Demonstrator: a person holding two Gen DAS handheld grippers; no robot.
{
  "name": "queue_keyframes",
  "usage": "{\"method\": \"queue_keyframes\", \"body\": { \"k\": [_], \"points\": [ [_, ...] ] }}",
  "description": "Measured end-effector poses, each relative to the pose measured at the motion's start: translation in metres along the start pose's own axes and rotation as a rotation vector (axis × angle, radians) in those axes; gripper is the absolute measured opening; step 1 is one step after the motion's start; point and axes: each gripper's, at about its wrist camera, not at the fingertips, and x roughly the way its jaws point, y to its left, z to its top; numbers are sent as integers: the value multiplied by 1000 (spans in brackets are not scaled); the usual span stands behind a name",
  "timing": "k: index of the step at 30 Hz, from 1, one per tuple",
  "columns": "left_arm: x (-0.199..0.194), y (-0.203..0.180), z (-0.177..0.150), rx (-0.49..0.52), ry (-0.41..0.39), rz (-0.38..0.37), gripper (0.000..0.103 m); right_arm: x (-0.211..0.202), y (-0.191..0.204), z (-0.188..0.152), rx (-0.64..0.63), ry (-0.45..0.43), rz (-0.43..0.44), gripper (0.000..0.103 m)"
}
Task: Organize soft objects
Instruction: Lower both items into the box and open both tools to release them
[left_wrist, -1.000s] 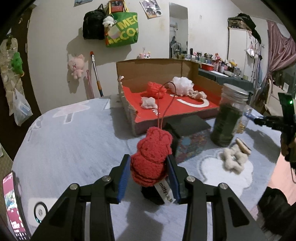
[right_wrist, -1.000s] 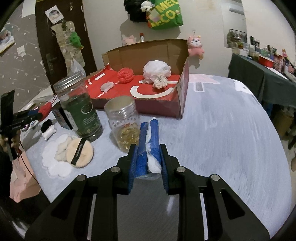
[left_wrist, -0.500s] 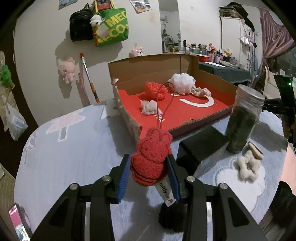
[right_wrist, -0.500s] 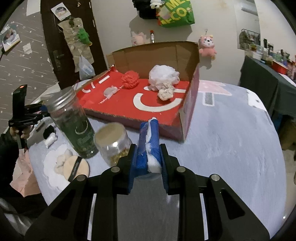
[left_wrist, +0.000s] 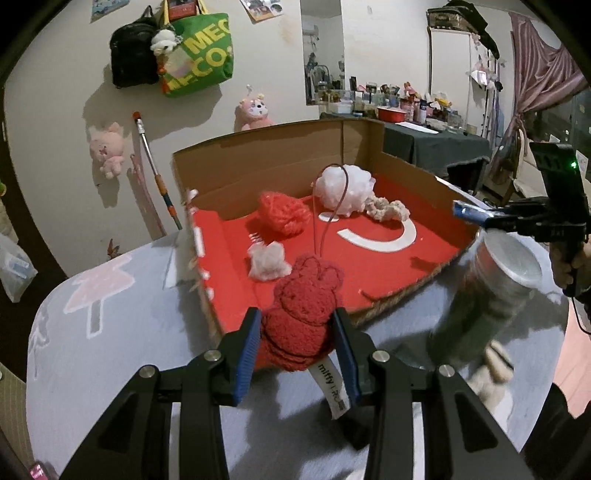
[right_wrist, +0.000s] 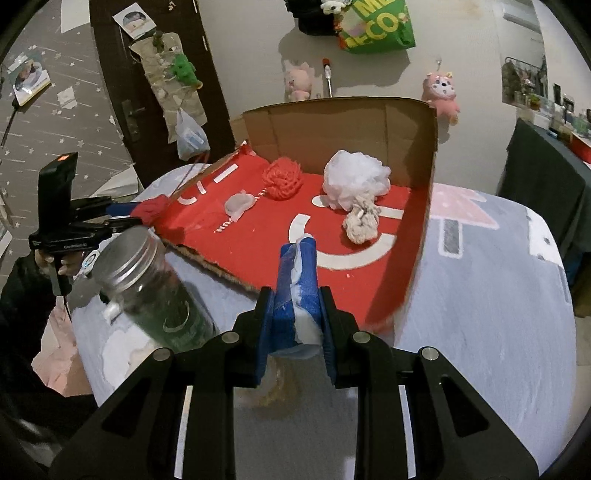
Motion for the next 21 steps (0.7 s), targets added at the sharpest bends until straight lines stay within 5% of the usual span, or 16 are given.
{"method": "queue_keyframes", "body": {
  "k": [21],
  "points": [
    [134,-27,91,33,268,11,41,128,-15,98,25,280,-60,23]
  ]
}}
